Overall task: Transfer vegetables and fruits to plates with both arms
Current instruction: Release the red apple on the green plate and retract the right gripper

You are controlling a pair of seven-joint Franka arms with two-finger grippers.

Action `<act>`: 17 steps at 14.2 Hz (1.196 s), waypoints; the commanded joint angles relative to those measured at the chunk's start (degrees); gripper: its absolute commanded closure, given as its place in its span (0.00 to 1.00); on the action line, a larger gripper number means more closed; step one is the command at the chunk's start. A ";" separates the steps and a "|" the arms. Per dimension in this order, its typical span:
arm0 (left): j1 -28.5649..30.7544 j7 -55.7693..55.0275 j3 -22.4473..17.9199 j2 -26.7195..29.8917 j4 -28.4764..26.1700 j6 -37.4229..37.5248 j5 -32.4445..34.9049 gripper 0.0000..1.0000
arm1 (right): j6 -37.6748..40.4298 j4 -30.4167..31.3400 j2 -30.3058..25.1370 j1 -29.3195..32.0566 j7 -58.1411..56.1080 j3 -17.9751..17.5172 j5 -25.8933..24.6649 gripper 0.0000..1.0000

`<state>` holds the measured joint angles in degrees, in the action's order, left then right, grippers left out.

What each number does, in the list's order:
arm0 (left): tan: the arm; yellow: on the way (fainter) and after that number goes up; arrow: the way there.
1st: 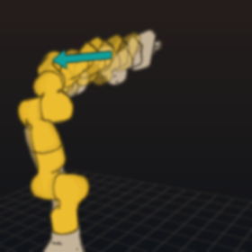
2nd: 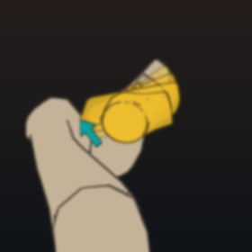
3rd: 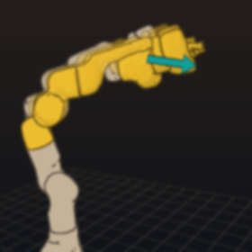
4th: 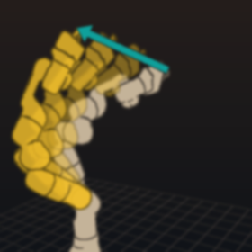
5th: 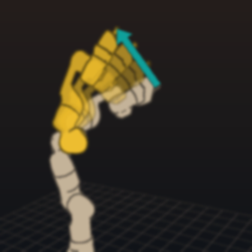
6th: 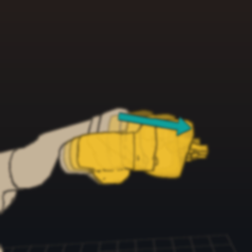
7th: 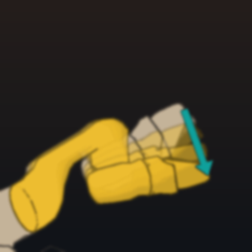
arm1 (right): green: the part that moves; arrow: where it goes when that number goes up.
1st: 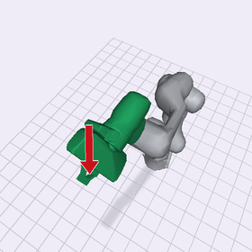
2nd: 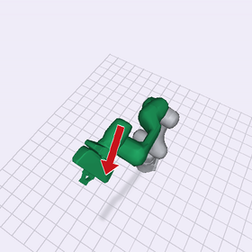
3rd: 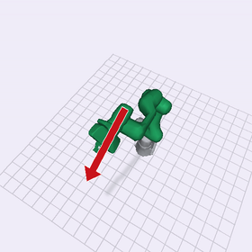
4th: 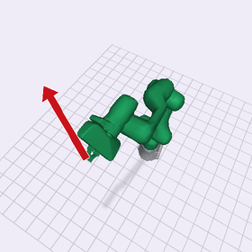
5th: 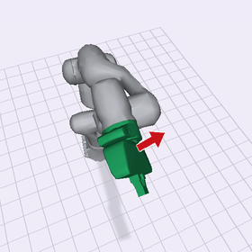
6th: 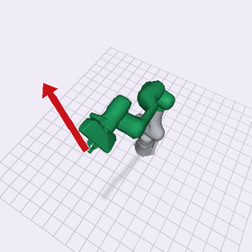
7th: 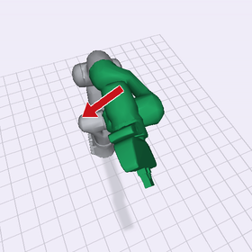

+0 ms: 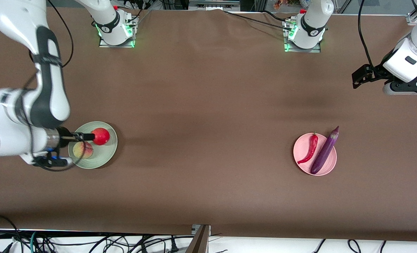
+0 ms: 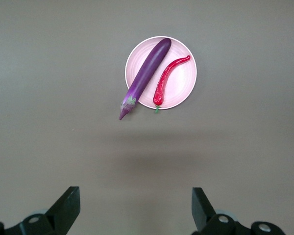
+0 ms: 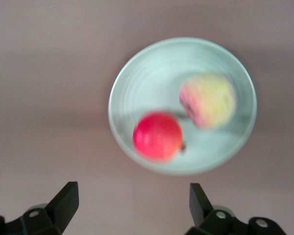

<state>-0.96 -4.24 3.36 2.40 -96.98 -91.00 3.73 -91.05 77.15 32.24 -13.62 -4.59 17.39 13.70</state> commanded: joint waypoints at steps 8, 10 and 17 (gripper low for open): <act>-0.71 0.90 -0.72 -0.82 1.97 1.62 -1.53 0.00 | 14.66 3.27 -21.68 0.96 -0.33 -7.26 -14.89 0.00; -0.71 0.90 -0.63 -0.82 1.97 1.62 -1.53 0.00 | 15.38 4.05 -23.88 4.20 -0.59 -13.24 -17.65 0.00; -0.71 0.99 -0.63 -0.82 2.06 1.62 -1.53 0.00 | 11.68 10.30 -31.71 7.56 -0.68 -15.02 -17.04 0.00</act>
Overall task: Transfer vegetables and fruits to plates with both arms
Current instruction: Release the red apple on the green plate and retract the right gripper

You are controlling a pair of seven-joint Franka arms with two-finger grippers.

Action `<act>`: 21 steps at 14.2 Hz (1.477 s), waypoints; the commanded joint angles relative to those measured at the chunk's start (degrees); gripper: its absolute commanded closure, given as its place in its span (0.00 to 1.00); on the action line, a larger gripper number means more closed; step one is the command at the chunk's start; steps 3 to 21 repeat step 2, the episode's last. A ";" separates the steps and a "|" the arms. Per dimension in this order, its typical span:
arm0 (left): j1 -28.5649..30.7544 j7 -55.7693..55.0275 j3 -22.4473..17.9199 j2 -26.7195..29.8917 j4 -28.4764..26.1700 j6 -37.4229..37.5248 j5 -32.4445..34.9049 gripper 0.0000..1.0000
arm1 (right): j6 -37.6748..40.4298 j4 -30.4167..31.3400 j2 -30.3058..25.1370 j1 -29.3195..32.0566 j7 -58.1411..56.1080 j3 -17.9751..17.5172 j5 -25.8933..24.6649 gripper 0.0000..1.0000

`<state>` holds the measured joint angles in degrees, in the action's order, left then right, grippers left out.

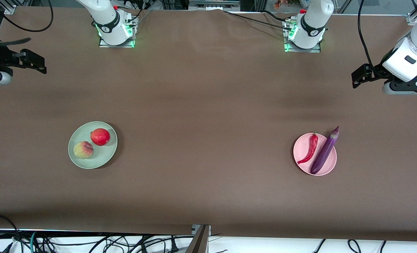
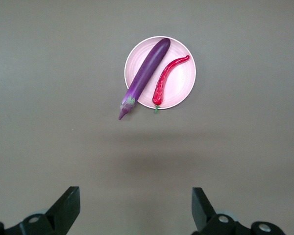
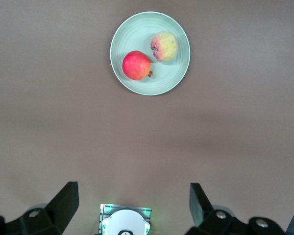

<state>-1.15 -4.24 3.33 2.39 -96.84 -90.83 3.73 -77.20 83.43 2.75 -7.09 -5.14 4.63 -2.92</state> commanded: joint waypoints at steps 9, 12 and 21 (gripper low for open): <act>-0.52 0.99 -0.60 -0.81 1.91 1.45 -1.53 0.00 | -2.16 4.11 -1.96 1.11 0.65 -2.52 -0.33 0.00; -0.52 0.99 -0.60 -0.81 1.91 1.45 -1.53 0.00 | -2.16 4.11 -1.96 1.11 0.65 -2.52 -0.33 0.00; -0.52 0.99 -0.60 -0.81 1.91 1.45 -1.53 0.00 | -2.16 4.11 -1.96 1.11 0.65 -2.52 -0.33 0.00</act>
